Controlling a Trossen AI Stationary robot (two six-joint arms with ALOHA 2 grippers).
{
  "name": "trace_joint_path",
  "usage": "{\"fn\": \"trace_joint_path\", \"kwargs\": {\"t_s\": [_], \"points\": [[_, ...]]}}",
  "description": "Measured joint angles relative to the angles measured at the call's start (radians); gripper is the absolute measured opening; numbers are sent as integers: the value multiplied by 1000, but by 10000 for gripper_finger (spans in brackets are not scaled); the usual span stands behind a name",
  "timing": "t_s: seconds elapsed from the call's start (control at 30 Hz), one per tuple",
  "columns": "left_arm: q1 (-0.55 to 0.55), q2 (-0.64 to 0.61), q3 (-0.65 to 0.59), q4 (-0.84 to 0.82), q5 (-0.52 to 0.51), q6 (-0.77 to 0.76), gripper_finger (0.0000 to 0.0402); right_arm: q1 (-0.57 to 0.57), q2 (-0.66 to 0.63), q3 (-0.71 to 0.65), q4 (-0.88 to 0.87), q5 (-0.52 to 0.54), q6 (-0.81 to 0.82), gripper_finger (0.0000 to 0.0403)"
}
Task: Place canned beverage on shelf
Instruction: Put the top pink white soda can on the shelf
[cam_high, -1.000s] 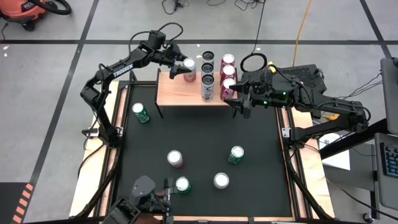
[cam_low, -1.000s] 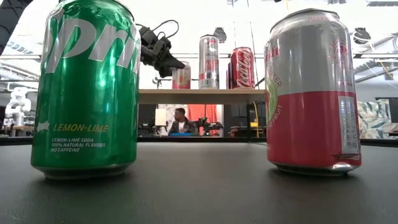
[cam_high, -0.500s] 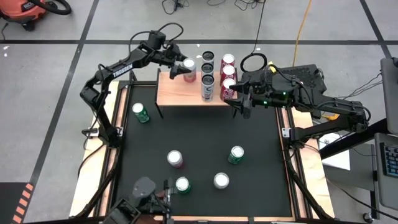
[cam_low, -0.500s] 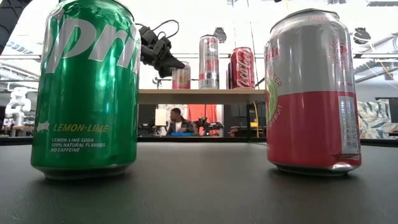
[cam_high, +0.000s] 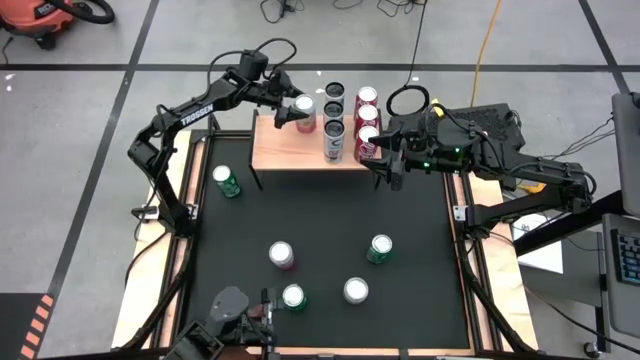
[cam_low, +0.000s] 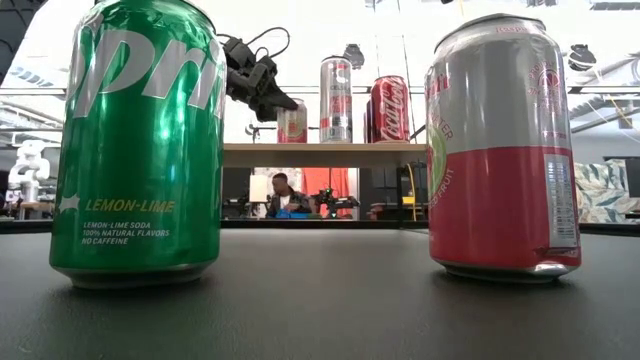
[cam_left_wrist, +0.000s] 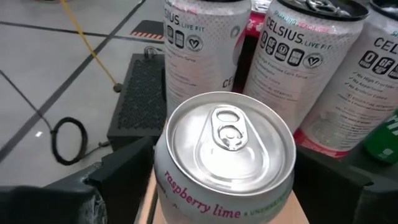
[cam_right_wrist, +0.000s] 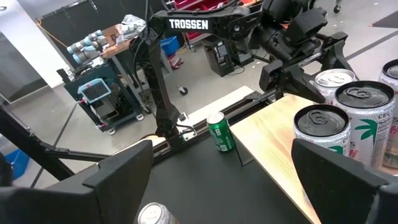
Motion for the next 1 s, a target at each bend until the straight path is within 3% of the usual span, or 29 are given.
{"fn": "trace_joint_path", "kwargs": {"t_s": [1.0], "points": [[1,-35,0,2,-73,8,352,0,0,0,-2,-5,4,361]]}}
